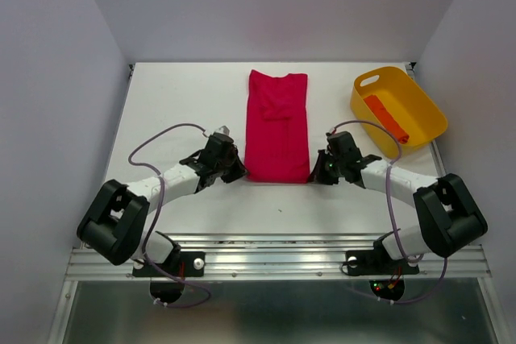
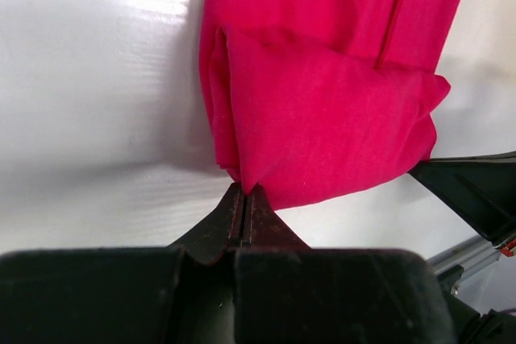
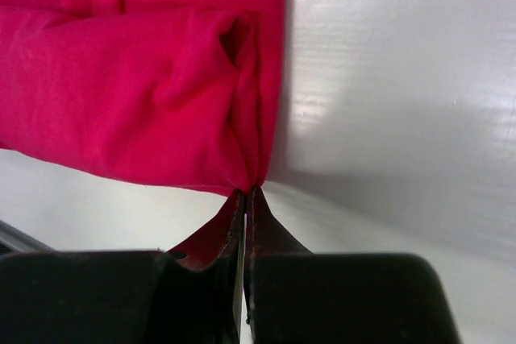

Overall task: Roll the t-shirts
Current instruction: Roll the T-shirt to the center of the board.

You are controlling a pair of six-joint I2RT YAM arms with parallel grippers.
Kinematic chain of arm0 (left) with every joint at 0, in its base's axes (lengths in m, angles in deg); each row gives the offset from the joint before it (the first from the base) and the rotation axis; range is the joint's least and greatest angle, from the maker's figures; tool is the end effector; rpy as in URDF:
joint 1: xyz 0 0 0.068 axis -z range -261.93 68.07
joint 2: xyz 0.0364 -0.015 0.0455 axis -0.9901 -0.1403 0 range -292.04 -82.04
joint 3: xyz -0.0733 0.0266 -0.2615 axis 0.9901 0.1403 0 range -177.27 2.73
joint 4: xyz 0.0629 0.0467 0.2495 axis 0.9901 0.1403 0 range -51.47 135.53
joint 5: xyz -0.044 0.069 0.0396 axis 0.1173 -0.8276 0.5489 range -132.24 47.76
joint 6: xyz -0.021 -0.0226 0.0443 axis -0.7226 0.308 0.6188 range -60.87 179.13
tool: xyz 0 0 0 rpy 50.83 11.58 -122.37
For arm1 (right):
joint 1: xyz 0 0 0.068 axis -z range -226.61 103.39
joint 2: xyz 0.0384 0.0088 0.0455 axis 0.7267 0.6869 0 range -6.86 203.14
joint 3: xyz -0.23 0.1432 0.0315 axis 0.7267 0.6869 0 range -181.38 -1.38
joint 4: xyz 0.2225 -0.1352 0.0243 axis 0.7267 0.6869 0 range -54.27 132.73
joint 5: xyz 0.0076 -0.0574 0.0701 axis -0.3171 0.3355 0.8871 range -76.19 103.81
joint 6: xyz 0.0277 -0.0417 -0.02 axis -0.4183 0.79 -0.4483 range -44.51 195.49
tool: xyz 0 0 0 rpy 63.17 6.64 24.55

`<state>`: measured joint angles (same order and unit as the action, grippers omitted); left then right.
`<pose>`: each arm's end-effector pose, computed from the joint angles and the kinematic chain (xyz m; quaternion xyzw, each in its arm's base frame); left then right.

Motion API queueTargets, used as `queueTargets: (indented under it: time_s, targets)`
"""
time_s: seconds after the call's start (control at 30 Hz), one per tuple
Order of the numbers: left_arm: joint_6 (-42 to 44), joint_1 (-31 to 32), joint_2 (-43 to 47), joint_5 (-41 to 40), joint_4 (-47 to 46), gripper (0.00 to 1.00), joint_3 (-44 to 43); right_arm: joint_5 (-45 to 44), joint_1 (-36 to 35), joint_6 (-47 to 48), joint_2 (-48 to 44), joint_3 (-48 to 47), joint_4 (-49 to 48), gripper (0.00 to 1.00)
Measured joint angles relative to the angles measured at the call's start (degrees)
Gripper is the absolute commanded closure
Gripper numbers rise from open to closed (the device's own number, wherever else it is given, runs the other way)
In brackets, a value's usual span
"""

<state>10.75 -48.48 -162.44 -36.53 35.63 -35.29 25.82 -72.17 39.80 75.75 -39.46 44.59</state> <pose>0.2332 -0.1583 0.1834 -0.0962 0.8984 -0.3132 0.2925 0.2383 0.1222 0.1589 0.0506 0.9434 0.2446 0.2182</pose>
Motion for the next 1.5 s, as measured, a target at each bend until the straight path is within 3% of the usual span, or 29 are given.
queueTargets:
  time_s: [0.37, 0.8, 0.9, 0.93, 0.97, 1.03, 1.13, 1.17, 1.27, 1.33, 1.37, 1.47, 1.5]
  targets:
    - [-2.8, 1.9, 6.8, 0.3, 6.1, 1.00, 2.2, 0.4, -0.8, -1.7, -8.7, 1.0, 6.1, 0.99]
    - [-2.1, 1.9, 4.4, -0.5, 11.8, 1.00, -4.8, -0.4, -0.8, -1.7, -8.7, -1.0, 8.8, 0.99]
    - [-2.1, 1.9, 4.4, 0.1, 11.5, 1.00, -3.2, 0.0, -0.8, -1.8, -8.7, 0.2, 8.7, 0.84]
    - [-2.0, 1.9, 4.4, 0.4, 11.2, 0.93, -2.4, 0.2, -0.9, -1.8, -8.7, 0.7, 8.8, 0.80]
    - [-2.0, 1.9, 4.4, 0.7, 11.1, 0.78, -1.9, 0.4, -1.1, -1.9, -8.7, 1.0, 8.9, 0.65]
    - [-1.3, 2.0, 4.1, 1.3, 11.5, 0.62, -0.9, 0.4, -1.2, -1.9, -8.7, 1.2, 9.5, 0.59]
    - [-0.1, 2.0, 3.1, 1.5, 12.2, 0.46, -0.8, -0.5, -1.2, -1.6, -8.7, 1.1, 10.7, 0.53]
    - [0.2, 2.0, 3.1, 1.4, 12.6, 0.46, -0.8, -1.2, -1.2, -1.4, -8.7, 0.9, 11.5, 0.54]
    - [1.3, 2.0, 3.2, 0.2, 14.4, 0.50, -1.7, -2.6, -1.2, -1.2, -8.7, -0.7, 13.3, 0.63]
    - [1.9, 2.0, 3.2, -0.8, 15.5, 0.66, -3.5, -3.3, -1.2, -0.9, -8.7, -2.7, 13.7, 0.74]
    - [2.4, 2.0, 3.2, -1.1, 15.6, 0.79, -4.5, -3.4, -1.2, -0.5, -8.6, -3.5, 13.6, 0.81]
    - [3.0, 2.0, 3.1, -1.5, 15.0, 1.00, -6.8, -3.3, -1.3, -0.2, -6.8, -7.0, 12.6, 0.89]
    - [3.1, 2.0, 2.9, -1.5, 14.8, 1.00, -7.6, -3.4, -1.6, -0.2, -6.1, -7.5, 12.1, 0.89]
